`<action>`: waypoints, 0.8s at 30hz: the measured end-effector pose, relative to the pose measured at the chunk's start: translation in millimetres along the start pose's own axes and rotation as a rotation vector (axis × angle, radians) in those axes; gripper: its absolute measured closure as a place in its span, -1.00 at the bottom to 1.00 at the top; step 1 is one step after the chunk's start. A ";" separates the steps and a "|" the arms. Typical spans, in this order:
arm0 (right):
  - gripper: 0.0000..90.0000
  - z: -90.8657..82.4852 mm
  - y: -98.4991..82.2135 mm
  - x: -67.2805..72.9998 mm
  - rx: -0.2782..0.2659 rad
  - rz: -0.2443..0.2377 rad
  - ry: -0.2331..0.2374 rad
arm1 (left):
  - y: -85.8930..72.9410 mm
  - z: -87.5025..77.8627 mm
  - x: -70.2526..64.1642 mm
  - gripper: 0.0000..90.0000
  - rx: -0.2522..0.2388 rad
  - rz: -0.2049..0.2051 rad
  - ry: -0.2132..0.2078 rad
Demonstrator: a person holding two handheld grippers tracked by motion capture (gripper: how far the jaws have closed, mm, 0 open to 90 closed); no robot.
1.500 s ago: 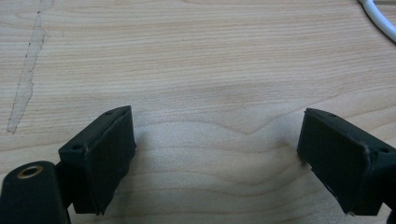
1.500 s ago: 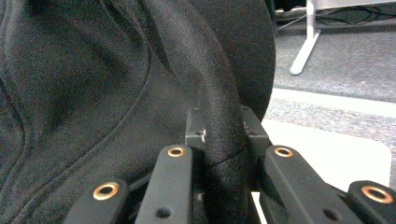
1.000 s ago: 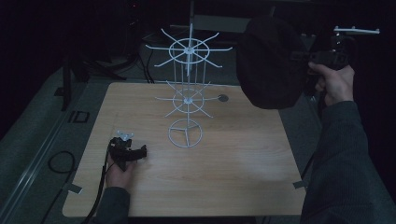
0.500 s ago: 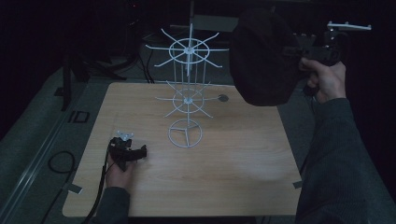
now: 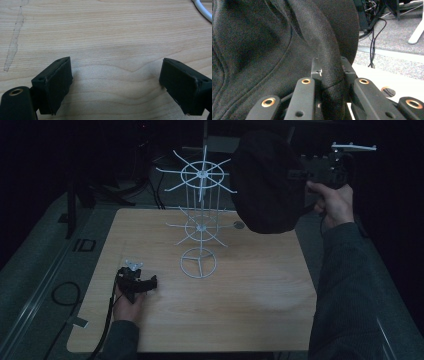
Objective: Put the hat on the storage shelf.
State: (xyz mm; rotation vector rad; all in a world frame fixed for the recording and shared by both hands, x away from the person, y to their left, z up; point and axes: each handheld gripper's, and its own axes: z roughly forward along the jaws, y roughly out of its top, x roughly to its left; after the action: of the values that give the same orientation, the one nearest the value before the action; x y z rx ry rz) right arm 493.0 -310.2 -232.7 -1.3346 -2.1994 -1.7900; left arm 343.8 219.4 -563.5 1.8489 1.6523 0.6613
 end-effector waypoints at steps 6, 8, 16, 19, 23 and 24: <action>0.74 10.1 -3.7 -2.5 0.015 0.014 -0.013 | 0.1 0.0 -0.1 -0.73 0.000 -0.002 0.000; 0.74 13.1 -5.6 -4.2 0.016 0.018 -0.010 | 0.1 0.0 -0.1 -0.73 0.000 -0.001 0.000; 0.72 25.6 -10.9 -6.0 0.041 0.030 0.001 | 0.1 0.0 -0.1 -0.73 0.000 -0.001 0.001; 0.72 30.6 -13.8 -7.2 0.050 0.033 0.001 | 0.1 0.0 -0.1 -0.73 0.000 -0.001 0.001; 0.71 36.2 -18.0 -9.7 0.055 0.043 0.002 | 0.1 0.0 0.0 -0.73 -0.001 0.000 0.001; 0.71 37.5 -19.0 -10.4 0.054 0.047 0.004 | 0.1 0.0 0.0 -0.73 0.000 0.000 0.001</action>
State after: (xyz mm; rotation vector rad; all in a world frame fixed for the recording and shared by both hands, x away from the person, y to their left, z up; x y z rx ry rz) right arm 506.2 -285.9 -266.0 -1.3589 -2.1787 -1.7040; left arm 343.9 219.5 -563.5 1.8489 1.6523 0.6626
